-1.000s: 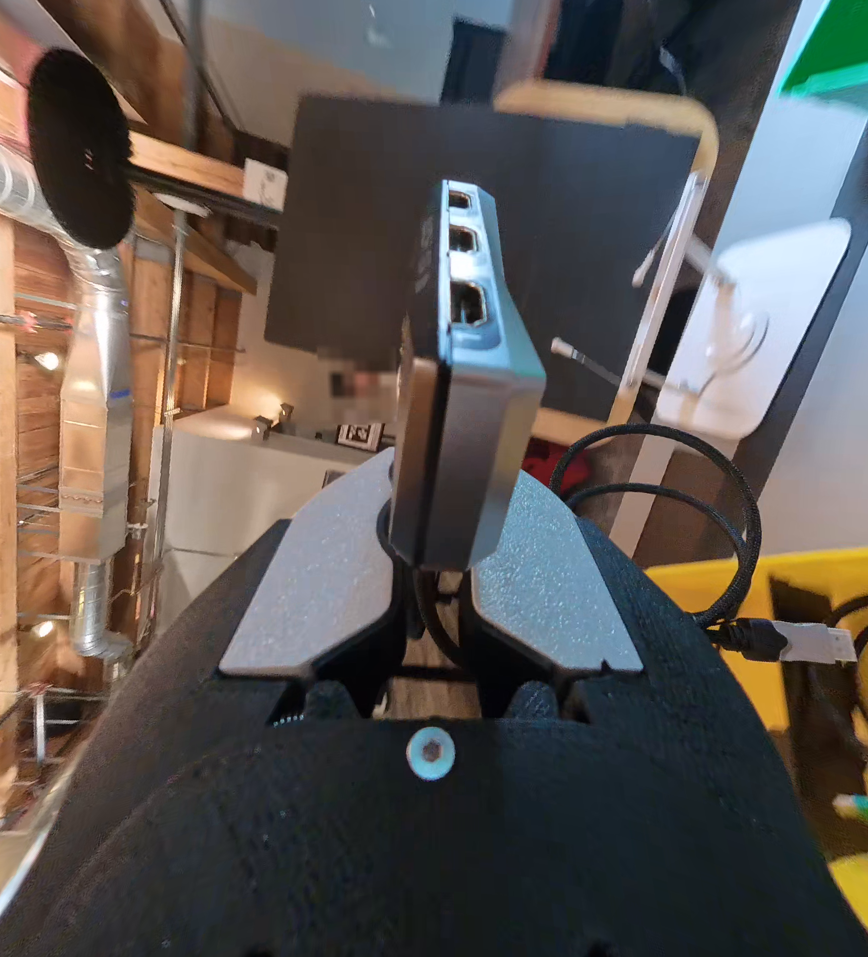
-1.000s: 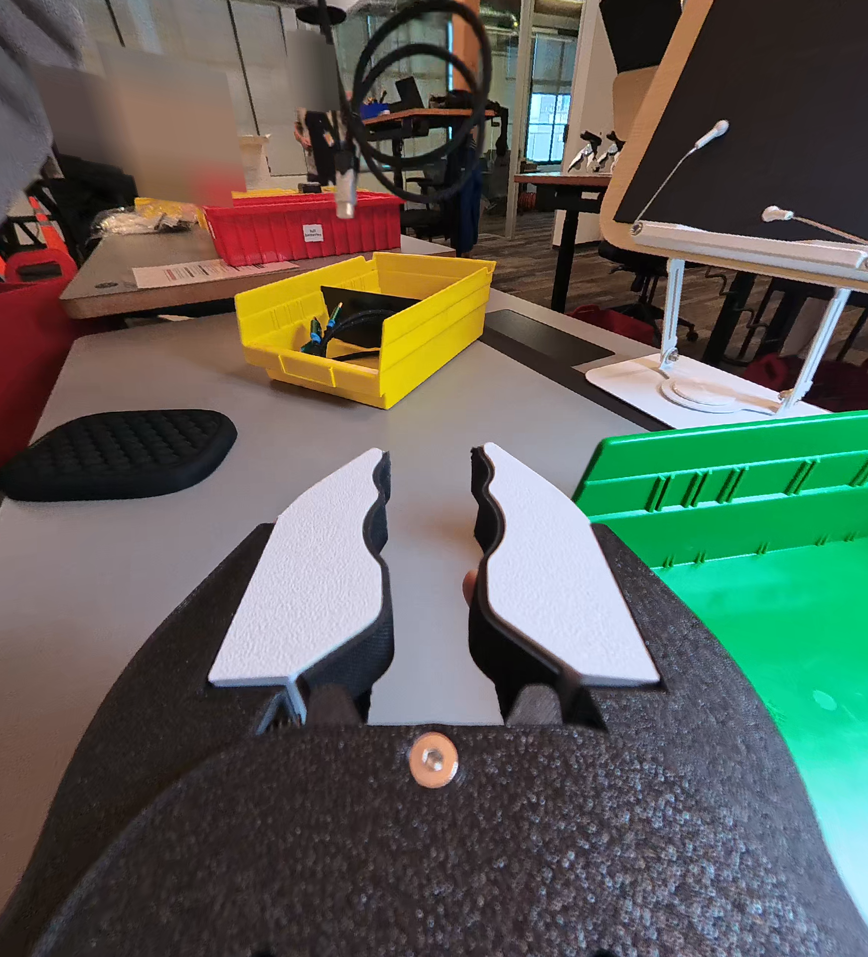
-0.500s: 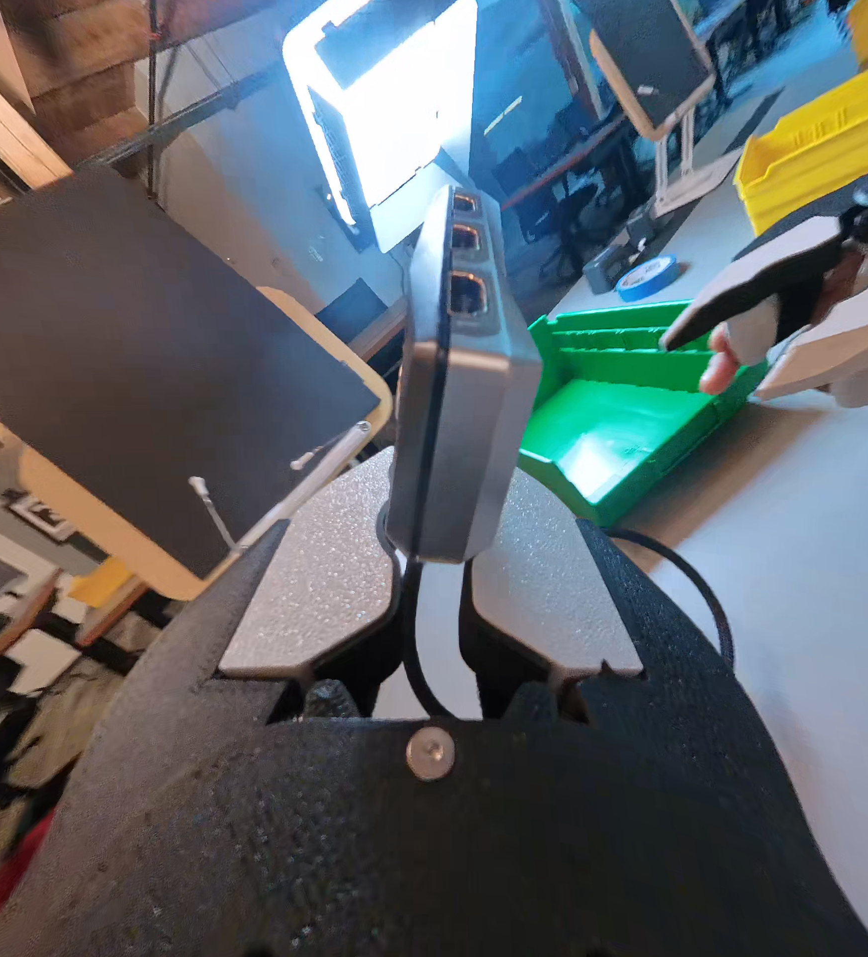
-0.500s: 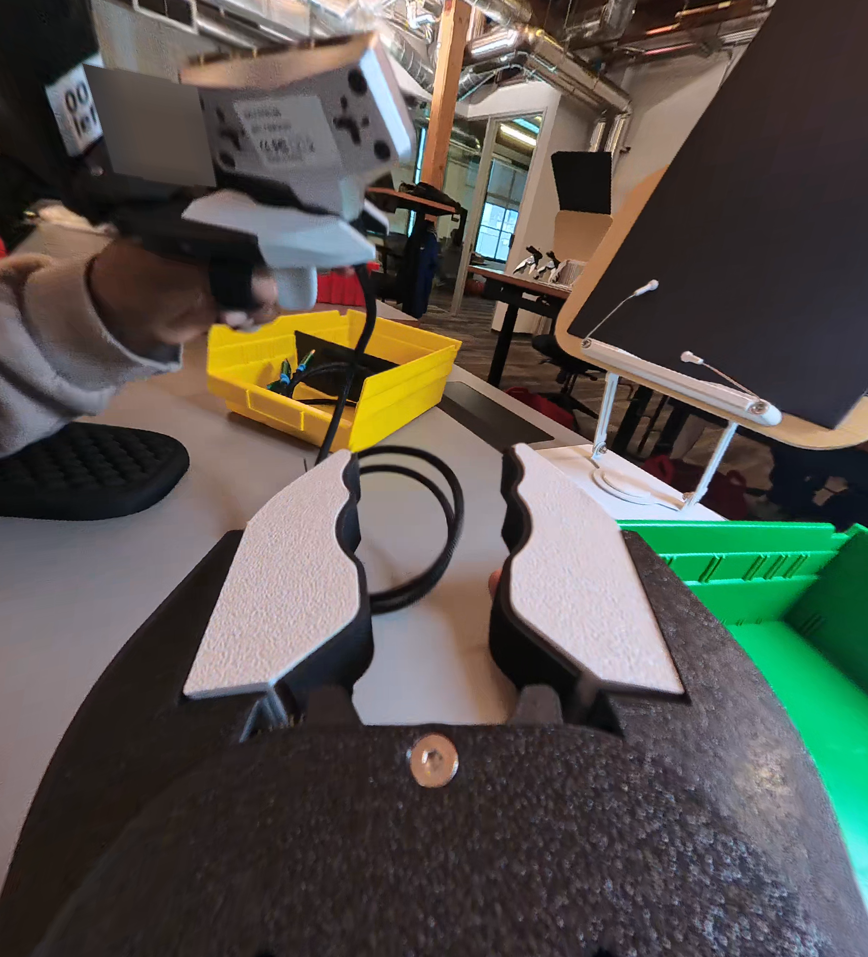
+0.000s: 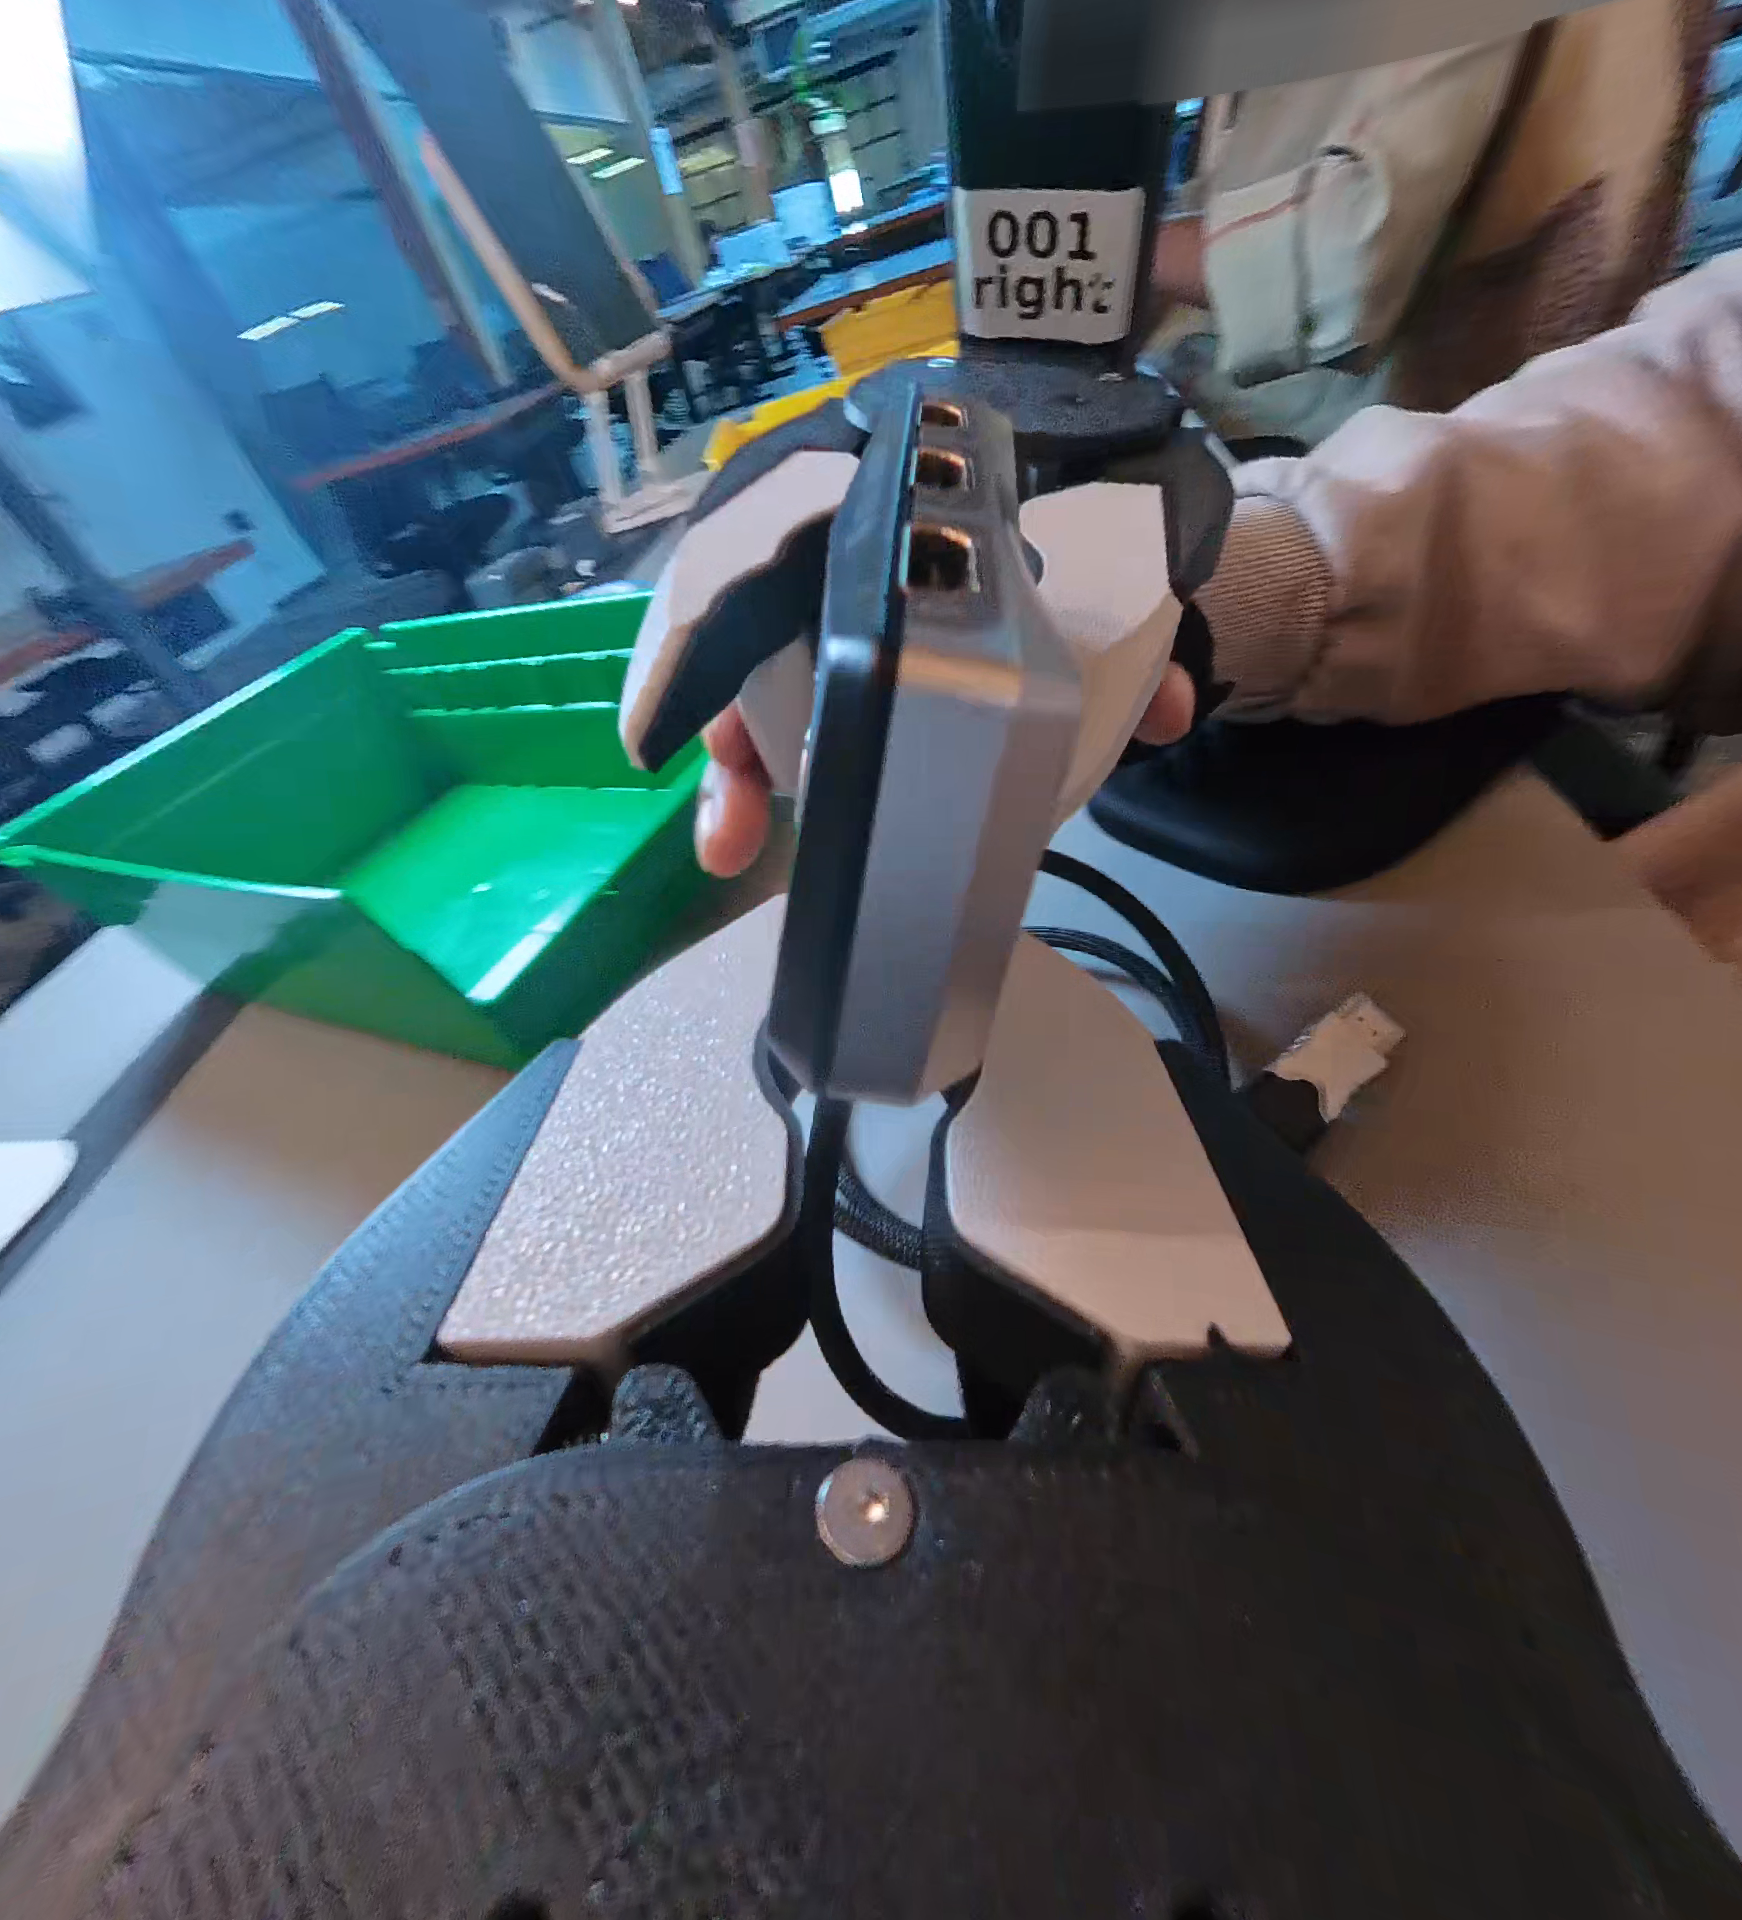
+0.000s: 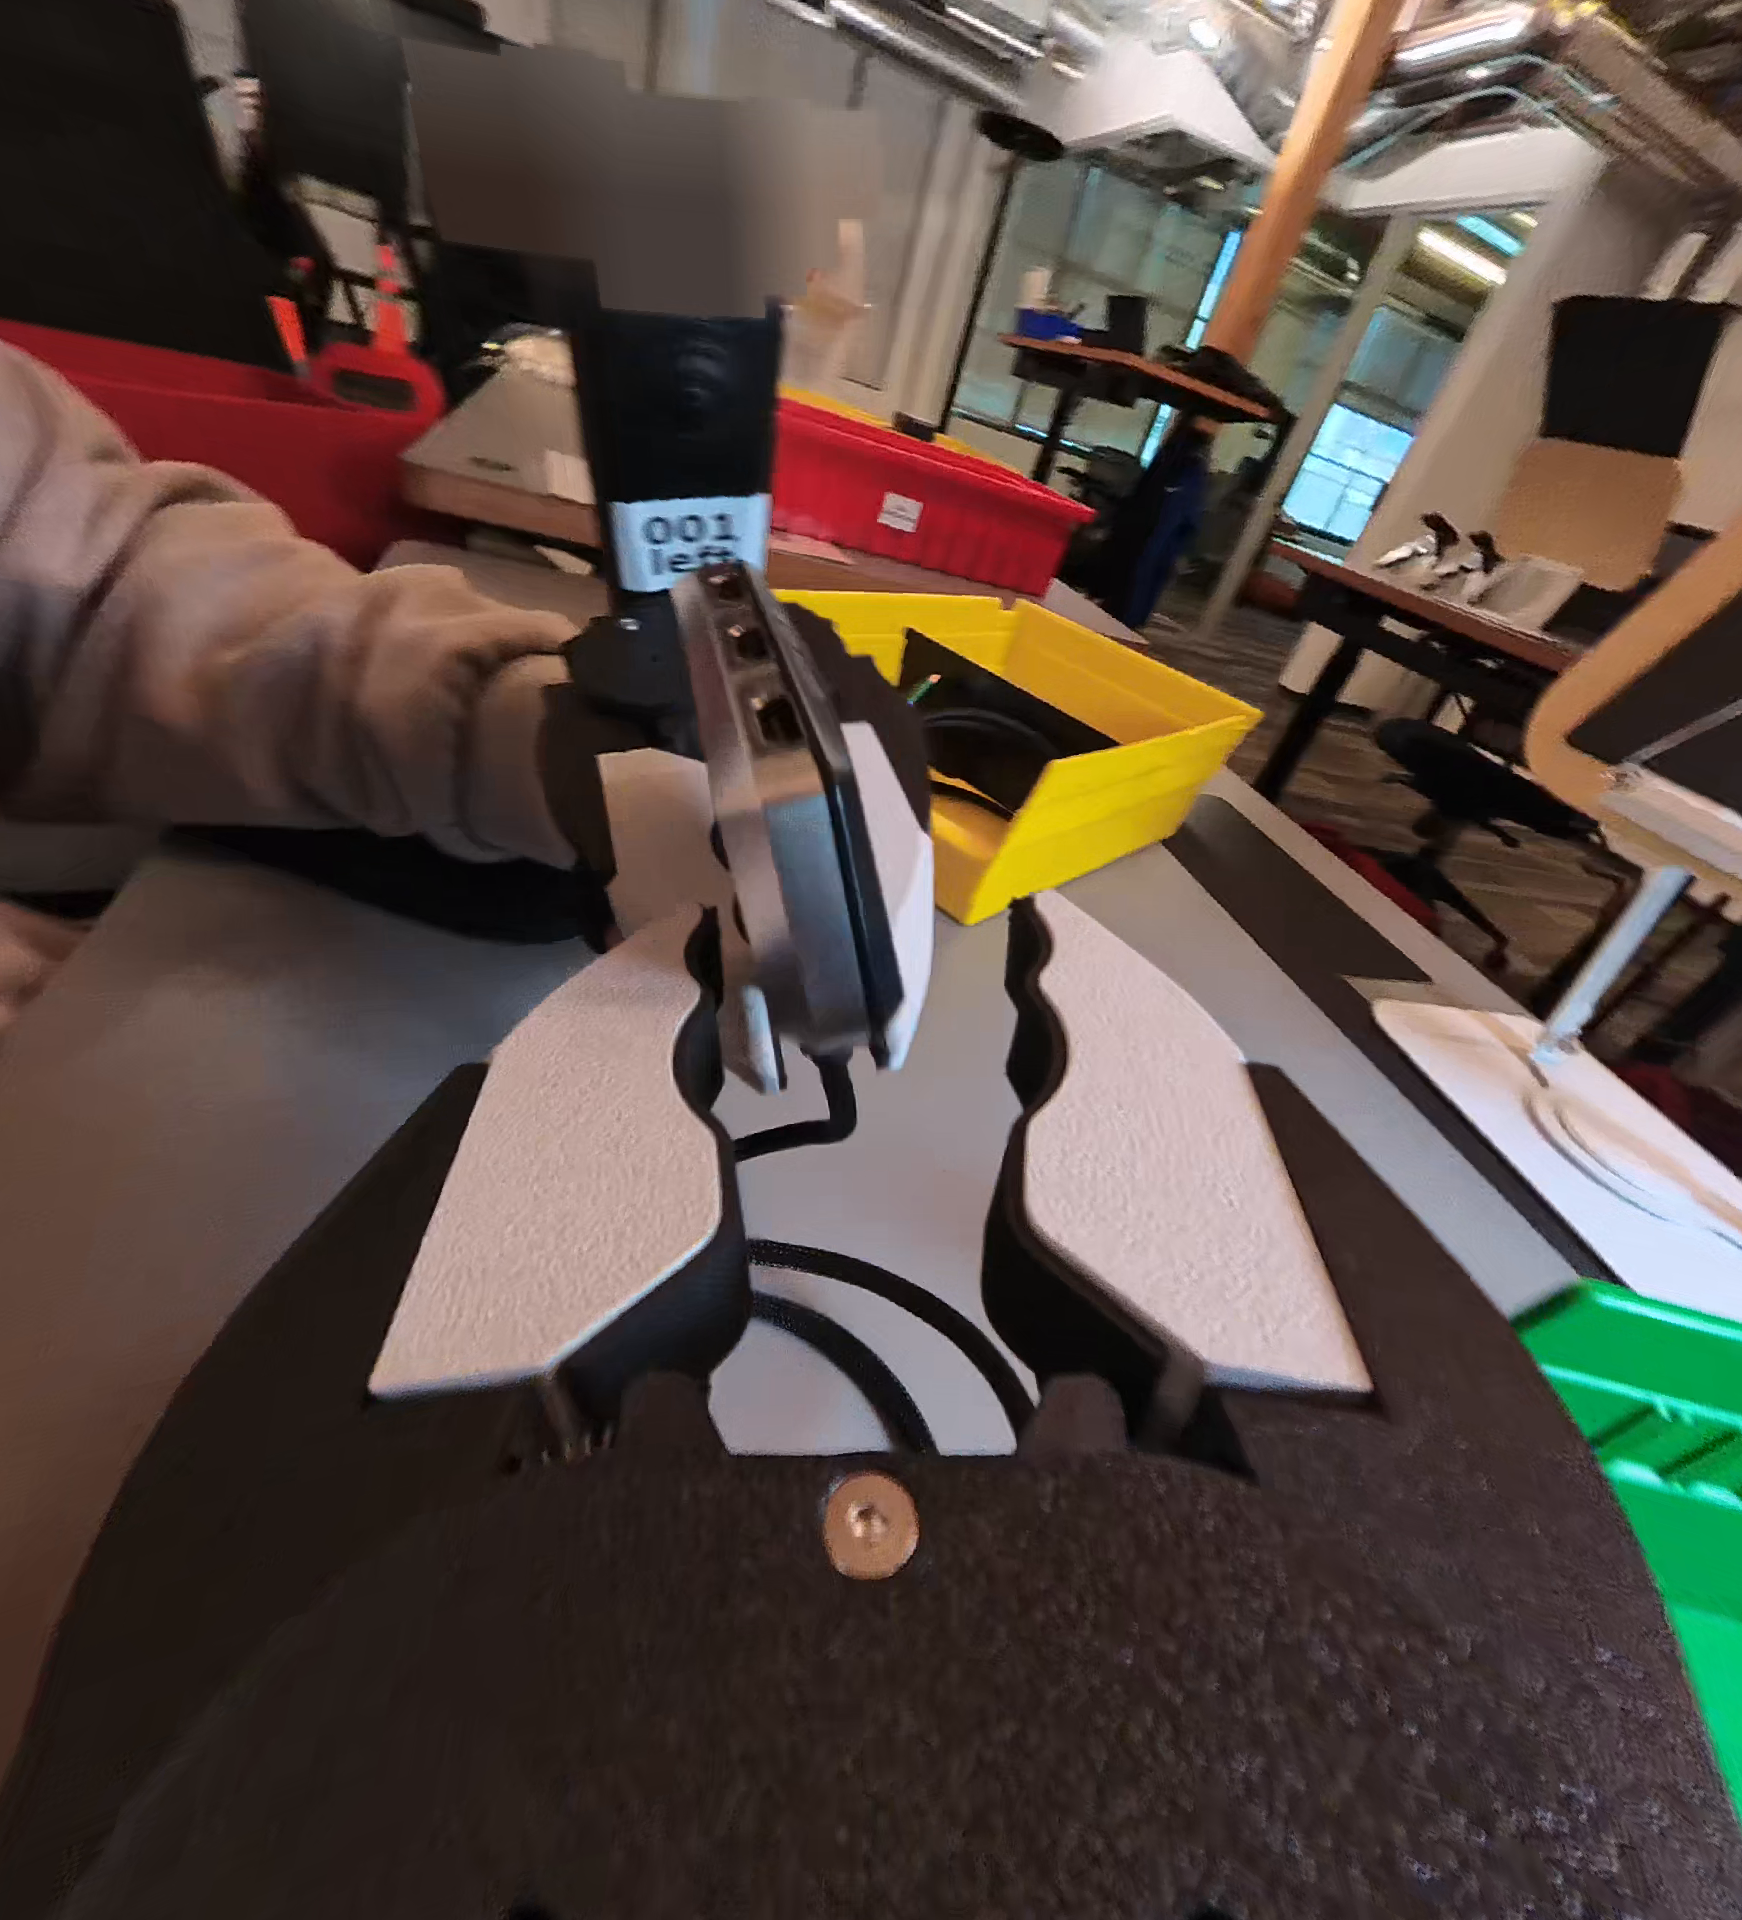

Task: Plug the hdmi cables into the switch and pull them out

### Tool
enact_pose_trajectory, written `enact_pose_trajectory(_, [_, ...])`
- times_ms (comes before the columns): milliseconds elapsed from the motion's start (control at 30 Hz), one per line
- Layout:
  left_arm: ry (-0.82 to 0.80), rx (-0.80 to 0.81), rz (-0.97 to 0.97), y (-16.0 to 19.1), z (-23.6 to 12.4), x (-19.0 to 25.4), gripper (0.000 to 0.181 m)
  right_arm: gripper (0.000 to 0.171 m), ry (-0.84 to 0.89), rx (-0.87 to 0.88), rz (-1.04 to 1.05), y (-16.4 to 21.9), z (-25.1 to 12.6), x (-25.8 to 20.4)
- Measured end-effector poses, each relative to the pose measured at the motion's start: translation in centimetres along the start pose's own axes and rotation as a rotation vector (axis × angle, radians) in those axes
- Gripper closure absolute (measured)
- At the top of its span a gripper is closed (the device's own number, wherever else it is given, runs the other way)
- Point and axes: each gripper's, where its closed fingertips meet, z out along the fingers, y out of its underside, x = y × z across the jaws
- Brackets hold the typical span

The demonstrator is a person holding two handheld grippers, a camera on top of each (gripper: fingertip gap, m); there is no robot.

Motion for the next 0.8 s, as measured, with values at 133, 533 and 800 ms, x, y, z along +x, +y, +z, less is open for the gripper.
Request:
enact_pose_trajectory(133, [0.138,0.013,-0.097,0.6,0.5,1.8,0.161,0.149,-0.043,-0.018,-0.121,-0.4,0.5,-2.0])
enact_pose_trajectory(533, [-0.247,-0.228,0.388,-0.5,-3.0,-3.3,0.139,0.149,0.174,-0.460,-0.230,3.1,-1.1,2.1])
enact_pose_trajectory(800, [-0.136,-0.262,0.532,1.3,-2.5,-1.1,0.156,0.148,0.092,-0.487,-0.282,2.0,1.3,-1.4])
